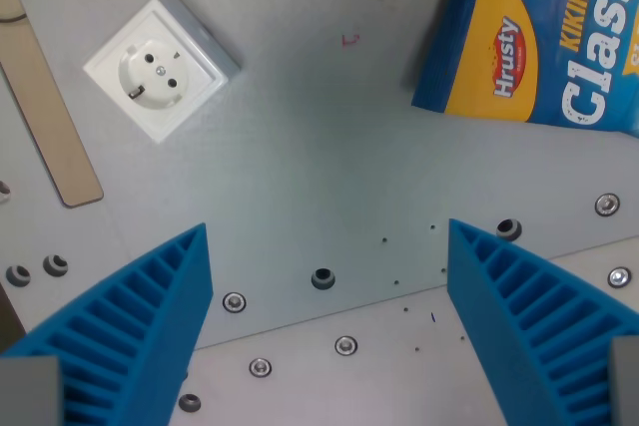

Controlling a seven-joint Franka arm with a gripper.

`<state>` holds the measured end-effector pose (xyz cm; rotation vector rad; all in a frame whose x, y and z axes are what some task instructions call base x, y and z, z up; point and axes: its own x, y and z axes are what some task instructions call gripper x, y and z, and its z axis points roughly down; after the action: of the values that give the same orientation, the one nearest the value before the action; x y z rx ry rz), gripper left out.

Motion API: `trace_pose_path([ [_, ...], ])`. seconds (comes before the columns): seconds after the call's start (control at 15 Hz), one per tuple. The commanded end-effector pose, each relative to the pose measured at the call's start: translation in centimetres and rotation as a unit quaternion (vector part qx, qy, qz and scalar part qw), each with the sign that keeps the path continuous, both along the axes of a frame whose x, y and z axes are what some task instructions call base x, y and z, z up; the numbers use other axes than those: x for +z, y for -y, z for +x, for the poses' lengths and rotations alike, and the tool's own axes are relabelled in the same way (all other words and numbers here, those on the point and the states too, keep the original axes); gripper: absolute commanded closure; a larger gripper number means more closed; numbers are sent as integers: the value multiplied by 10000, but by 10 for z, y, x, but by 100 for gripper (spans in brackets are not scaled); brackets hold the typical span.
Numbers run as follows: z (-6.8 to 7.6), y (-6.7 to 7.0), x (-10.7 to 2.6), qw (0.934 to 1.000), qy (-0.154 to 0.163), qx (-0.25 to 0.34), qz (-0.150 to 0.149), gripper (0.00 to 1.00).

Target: Rotate around gripper positive y

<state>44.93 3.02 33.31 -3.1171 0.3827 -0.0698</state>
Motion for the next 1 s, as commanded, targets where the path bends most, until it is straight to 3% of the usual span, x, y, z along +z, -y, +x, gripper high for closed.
trace_pose_path([
  [0.07,-10,0,-2,9945,1008,-17,-298,0],
  [1.0,-10,0,-2,9804,1902,-18,-521,0],
])
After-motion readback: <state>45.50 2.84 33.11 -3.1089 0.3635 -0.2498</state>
